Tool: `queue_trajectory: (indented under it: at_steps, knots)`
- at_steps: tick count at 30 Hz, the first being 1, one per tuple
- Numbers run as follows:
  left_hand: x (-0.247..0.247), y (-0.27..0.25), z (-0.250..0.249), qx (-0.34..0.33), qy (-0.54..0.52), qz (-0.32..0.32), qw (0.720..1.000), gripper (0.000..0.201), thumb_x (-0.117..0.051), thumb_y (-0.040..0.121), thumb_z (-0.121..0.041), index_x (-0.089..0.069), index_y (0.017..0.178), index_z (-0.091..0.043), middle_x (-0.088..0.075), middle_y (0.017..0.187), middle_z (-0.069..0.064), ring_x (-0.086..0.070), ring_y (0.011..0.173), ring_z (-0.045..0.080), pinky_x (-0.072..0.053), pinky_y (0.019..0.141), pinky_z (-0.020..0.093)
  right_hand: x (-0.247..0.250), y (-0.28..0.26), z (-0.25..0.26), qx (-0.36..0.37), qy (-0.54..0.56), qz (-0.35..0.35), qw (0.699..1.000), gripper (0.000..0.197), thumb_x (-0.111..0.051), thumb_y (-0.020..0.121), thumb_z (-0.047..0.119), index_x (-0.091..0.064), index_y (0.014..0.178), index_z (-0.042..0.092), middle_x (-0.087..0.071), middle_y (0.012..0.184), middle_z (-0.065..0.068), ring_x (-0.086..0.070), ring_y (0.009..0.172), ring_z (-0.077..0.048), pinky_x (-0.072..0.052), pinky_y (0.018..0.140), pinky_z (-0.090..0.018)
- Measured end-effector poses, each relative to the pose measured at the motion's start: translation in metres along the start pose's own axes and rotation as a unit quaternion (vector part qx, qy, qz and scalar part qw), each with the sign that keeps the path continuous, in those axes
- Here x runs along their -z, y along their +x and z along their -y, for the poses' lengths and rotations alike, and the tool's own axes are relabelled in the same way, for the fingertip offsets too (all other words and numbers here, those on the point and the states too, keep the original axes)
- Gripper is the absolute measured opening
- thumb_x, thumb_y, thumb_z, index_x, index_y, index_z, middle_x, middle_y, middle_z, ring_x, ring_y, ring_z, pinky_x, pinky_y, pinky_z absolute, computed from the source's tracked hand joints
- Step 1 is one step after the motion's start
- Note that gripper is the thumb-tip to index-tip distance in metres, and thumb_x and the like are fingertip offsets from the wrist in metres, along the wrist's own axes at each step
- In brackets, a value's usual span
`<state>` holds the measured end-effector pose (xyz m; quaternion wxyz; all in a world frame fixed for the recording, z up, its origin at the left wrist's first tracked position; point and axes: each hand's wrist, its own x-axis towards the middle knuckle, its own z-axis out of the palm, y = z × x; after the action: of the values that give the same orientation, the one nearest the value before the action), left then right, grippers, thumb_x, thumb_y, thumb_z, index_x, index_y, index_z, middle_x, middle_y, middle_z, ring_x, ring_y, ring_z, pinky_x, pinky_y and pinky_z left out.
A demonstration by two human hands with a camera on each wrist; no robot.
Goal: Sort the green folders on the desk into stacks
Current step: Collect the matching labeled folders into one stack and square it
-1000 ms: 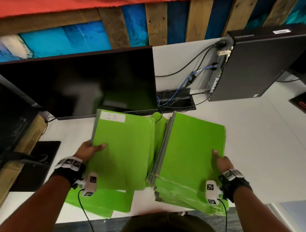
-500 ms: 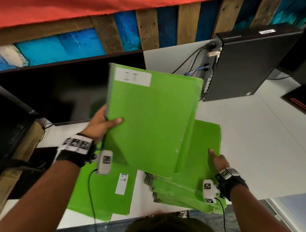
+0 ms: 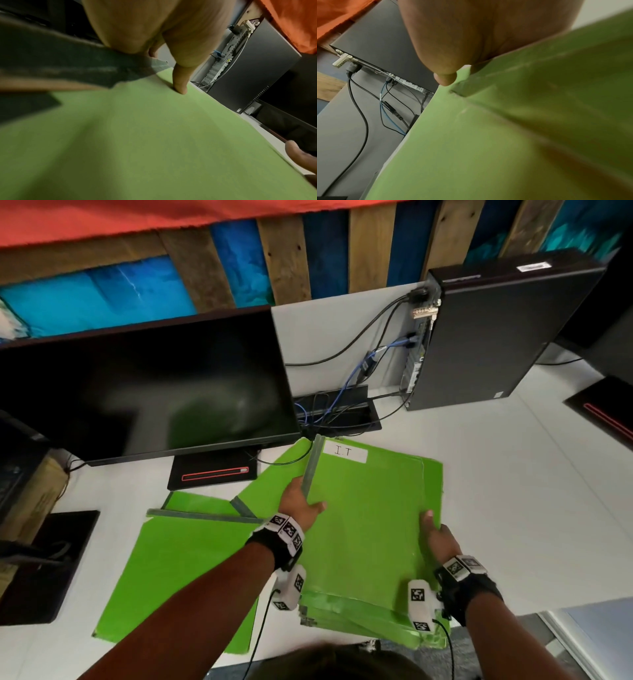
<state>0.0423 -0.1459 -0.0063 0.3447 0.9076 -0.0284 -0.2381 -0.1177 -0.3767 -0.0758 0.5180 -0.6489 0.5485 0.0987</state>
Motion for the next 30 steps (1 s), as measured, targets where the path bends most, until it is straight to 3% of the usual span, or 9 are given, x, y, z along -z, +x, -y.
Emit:
queue_trajectory:
  at_steps: [8,11,13,15,17,20,22,26,30]
  knots:
    - [-0.001,0.003,0.009,-0.076,0.014,0.089,0.993,0.071,-0.064,0.085,-0.037,-0.031,0.147,-0.021,-0.038,0.138,0.000,-0.043,0.127,0.020,-0.035,0.108,0.033,-0.003,0.002,-0.002,0.023,0.011,0.008,1.000,0.074,-0.057,0.080,0.063,-0.056,0.127,0.006,-0.061,0.126,-0.019,-0.060,0.112,-0.035,-0.046,0.092,-0.036]
    - [0.016,0.012,0.035,-0.090,-0.017,0.018,0.996,0.050,-0.059,0.089,-0.036,-0.048,0.136,-0.024,-0.047,0.136,0.001,-0.045,0.127,0.020,-0.038,0.108,0.040,-0.004,0.001,0.000,0.022,0.000,0.000,1.000,0.078,-0.056,0.077,0.067,-0.058,0.126,0.006,-0.063,0.124,-0.019,-0.061,0.108,-0.035,-0.048,0.091,-0.038]
    - [0.031,0.018,0.061,-0.087,0.039,-0.030,0.995,0.046,-0.062,0.088,-0.026,-0.052,0.132,-0.024,-0.049,0.135,0.005,-0.043,0.129,0.024,-0.034,0.111,0.040,-0.004,0.000,0.000,0.026,-0.001,-0.001,1.000,0.079,-0.055,0.077,0.068,-0.058,0.125,0.007,-0.063,0.123,-0.019,-0.061,0.107,-0.035,-0.048,0.091,-0.039]
    - [0.051,0.021,0.088,-0.075,0.115,-0.041,0.990,0.053,-0.068,0.083,-0.023,-0.052,0.133,-0.025,-0.046,0.137,0.004,-0.040,0.131,0.026,-0.032,0.112,0.037,-0.004,-0.001,0.000,0.026,-0.002,-0.004,1.000,0.079,-0.055,0.077,0.069,-0.058,0.125,0.007,-0.063,0.123,-0.019,-0.061,0.107,-0.035,-0.048,0.090,-0.038]
    - [0.073,0.021,0.119,-0.062,0.186,0.004,0.981,0.070,-0.078,0.072,-0.030,-0.048,0.136,-0.027,-0.042,0.139,0.001,-0.040,0.130,0.024,-0.034,0.111,0.035,-0.004,-0.001,0.000,0.025,-0.005,-0.005,1.000,0.080,-0.055,0.075,0.071,-0.059,0.125,0.008,-0.064,0.122,-0.018,-0.062,0.106,-0.035,-0.048,0.090,-0.038]
    - [0.102,0.015,0.159,-0.048,0.312,0.104,0.943,0.096,-0.083,0.057,-0.048,-0.034,0.140,-0.039,-0.029,0.146,-0.012,-0.035,0.135,0.020,-0.038,0.108,0.047,-0.004,-0.001,0.001,0.026,-0.013,-0.008,1.000,0.081,-0.055,0.074,0.072,-0.059,0.124,0.008,-0.065,0.121,-0.018,-0.062,0.105,-0.035,-0.049,0.090,-0.039]
    - [0.113,0.011,0.175,-0.043,0.364,0.110,0.924,0.098,-0.082,0.051,-0.055,-0.035,0.136,-0.042,-0.031,0.141,-0.015,-0.037,0.132,0.019,-0.039,0.105,0.049,-0.005,0.000,0.002,0.027,-0.016,-0.008,0.999,0.081,-0.054,0.074,0.072,-0.060,0.123,0.007,-0.065,0.120,-0.018,-0.063,0.104,-0.034,-0.049,0.090,-0.039]
    - [0.132,0.006,0.183,0.029,0.424,0.079,0.902,0.101,-0.076,0.049,-0.068,-0.039,0.136,-0.033,-0.043,0.135,-0.003,-0.042,0.127,0.023,-0.038,0.105,0.041,-0.005,0.000,0.001,0.024,-0.023,-0.017,0.999,0.079,-0.055,0.076,0.069,-0.060,0.123,0.006,-0.064,0.121,-0.020,-0.062,0.105,-0.036,-0.049,0.090,-0.039]
    - [0.159,0.013,0.192,0.131,0.244,0.004,0.961,0.099,-0.084,0.055,-0.053,-0.044,0.133,-0.008,-0.051,0.134,0.014,-0.053,0.120,0.030,-0.045,0.100,0.038,-0.004,0.000,0.002,0.031,-0.027,-0.016,0.999,0.075,-0.055,0.080,0.065,-0.060,0.123,0.004,-0.064,0.121,-0.022,-0.062,0.106,-0.036,-0.048,0.090,-0.039]
